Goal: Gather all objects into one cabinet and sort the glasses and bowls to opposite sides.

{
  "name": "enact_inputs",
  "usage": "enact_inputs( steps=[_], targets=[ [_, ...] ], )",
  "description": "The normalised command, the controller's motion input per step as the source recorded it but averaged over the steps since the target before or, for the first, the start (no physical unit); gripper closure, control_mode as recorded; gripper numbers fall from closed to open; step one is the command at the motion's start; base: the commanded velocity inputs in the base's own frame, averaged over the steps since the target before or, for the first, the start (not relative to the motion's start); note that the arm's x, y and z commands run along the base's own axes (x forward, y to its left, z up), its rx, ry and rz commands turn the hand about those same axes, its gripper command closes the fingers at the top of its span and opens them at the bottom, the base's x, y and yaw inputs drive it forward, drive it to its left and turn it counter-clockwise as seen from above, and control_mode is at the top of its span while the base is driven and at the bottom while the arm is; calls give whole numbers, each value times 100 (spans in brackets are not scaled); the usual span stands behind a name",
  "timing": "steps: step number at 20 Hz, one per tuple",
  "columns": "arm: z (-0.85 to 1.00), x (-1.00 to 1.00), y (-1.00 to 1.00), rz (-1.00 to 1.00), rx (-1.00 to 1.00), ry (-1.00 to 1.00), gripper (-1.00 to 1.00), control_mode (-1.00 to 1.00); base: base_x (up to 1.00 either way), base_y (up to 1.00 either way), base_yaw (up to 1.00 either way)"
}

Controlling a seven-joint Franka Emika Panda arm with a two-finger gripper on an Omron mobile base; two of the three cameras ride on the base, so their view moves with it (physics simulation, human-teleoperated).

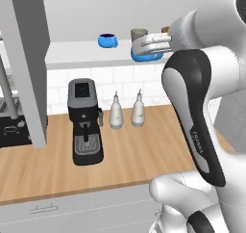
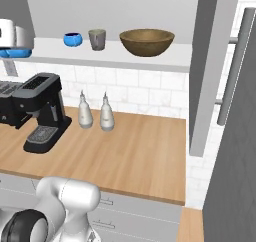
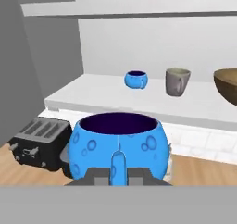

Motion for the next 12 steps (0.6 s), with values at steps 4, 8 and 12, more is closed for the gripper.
enact_inputs(
  steps=[4, 8, 12],
  targets=[
    [-28, 47, 36, 8, 0, -16, 100, -100, 0, 0, 0],
    [-17, 38, 34, 9, 0, -2, 100, -100, 0, 0, 0],
    [0, 39, 42, 1, 0, 14, 100, -100, 0, 0, 0]
  ],
)
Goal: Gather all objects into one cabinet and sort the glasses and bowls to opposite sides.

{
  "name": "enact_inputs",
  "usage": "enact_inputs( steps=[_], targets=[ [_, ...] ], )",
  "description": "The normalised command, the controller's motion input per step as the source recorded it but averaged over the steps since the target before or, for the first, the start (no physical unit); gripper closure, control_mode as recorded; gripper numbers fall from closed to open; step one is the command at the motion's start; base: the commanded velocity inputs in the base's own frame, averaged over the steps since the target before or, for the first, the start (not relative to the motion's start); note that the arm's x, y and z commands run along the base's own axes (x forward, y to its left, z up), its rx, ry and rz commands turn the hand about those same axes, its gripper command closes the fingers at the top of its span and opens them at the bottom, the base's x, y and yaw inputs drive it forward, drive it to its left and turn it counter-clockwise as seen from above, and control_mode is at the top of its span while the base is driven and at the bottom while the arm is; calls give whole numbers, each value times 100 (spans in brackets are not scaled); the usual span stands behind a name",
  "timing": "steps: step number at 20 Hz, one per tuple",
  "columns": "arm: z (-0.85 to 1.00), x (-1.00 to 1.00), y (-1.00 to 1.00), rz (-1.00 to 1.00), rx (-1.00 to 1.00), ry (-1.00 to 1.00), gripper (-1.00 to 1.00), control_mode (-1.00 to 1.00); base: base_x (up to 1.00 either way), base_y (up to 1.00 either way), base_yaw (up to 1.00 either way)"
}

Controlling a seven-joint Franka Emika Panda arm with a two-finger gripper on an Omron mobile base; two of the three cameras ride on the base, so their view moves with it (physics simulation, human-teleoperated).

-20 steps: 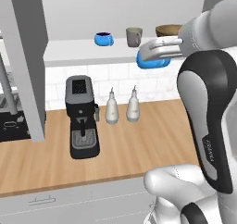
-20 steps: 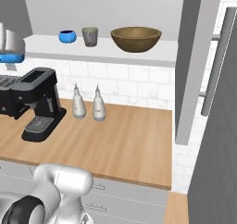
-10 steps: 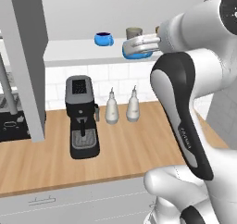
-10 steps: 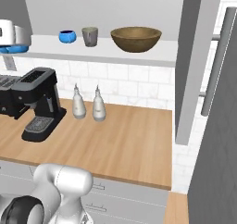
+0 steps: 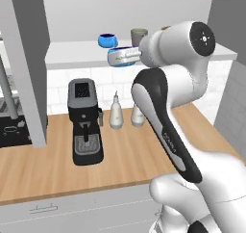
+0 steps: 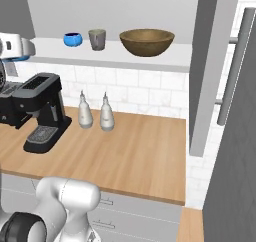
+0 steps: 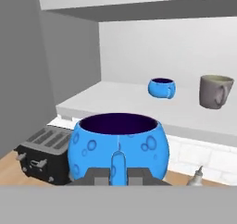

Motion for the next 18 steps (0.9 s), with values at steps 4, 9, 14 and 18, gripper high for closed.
enact_inputs(
  steps=[4, 9, 14, 18],
  targets=[
    [0, 52, 36, 0, 0, 12, 100, -100, 0, 0, 0],
    [0, 46, 15, 0, 0, 4, 100, -100, 0, 0, 0],
    [0, 36, 0, 0, 0, -11, 100, -100, 0, 0, 0],
    [-14, 29, 0, 0, 0, -6, 100, -100, 0, 0, 0]
  ],
)
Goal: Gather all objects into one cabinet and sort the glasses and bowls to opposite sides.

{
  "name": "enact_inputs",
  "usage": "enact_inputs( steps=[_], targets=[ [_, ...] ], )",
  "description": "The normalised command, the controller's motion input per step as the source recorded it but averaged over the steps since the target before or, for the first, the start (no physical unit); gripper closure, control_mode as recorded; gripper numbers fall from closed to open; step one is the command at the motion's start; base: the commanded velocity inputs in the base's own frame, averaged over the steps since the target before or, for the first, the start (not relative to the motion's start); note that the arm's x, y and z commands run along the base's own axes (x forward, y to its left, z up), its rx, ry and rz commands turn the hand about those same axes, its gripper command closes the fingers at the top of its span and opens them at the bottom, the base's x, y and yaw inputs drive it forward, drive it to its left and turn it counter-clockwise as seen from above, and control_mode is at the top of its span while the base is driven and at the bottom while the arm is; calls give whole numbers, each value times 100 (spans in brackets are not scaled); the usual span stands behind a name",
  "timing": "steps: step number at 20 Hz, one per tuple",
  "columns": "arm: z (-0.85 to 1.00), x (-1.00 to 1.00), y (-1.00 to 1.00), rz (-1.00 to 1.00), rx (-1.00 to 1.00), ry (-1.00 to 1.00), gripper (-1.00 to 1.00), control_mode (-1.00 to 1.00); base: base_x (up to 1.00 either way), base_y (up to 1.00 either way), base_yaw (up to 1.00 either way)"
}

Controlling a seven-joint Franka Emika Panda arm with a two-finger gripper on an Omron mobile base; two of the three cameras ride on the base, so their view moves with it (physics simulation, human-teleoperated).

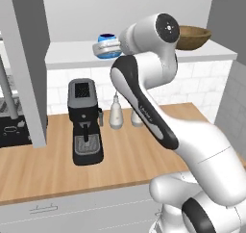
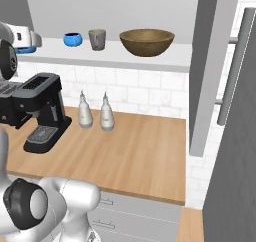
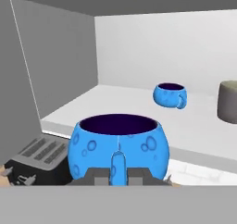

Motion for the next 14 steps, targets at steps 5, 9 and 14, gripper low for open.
enact_inputs(
  steps=[5, 9, 14],
  targets=[
    [-13, 34, 0, 0, 0, 0, 100, -100, 0, 0, 0],
    [-6, 29, 0, 0, 0, 0, 100, -100, 0, 0, 0],
    [-5, 33, 4, 0, 0, 0, 100, -100, 0, 0, 0]
  ],
)
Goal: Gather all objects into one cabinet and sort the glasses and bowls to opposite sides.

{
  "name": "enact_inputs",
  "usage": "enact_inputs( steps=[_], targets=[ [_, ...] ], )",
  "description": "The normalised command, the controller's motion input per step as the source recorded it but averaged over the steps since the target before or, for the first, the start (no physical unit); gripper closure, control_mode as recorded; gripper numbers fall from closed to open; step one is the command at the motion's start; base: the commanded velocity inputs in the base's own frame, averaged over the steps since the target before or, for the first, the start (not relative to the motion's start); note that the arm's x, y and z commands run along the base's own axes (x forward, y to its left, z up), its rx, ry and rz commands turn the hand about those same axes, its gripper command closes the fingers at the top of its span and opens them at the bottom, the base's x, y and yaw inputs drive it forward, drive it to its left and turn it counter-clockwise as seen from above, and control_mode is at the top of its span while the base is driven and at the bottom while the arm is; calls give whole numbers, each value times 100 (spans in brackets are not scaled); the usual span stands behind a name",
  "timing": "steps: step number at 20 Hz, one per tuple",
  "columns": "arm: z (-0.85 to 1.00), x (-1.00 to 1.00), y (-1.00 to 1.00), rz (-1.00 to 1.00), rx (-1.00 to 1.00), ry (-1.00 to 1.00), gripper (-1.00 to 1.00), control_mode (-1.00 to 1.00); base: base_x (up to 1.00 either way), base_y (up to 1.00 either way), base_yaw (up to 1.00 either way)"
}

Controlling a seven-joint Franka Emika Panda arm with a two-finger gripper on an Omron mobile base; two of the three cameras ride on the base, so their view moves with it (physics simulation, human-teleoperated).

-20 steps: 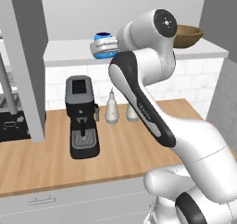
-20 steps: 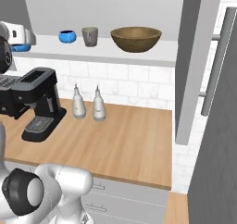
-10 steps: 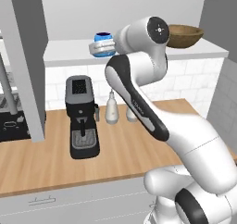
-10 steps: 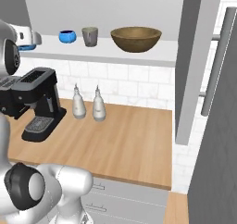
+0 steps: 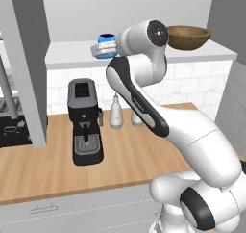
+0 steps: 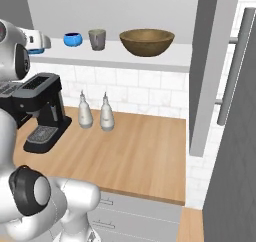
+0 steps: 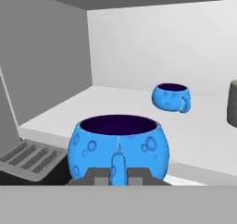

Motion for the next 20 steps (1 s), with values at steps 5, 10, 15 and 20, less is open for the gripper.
enact_inputs(
  steps=[5, 10, 15, 20],
  targets=[
    [-14, 27, 15, 0, 0, 0, 100, -100, 0, 0, 0],
    [-11, 26, 16, 0, 0, 0, 100, -100, 0, 0, 0],
    [0, 28, 13, 0, 0, 0, 100, -100, 0, 0, 0],
    [-1, 49, 18, 0, 0, 0, 100, -100, 0, 0, 0]
  ],
)
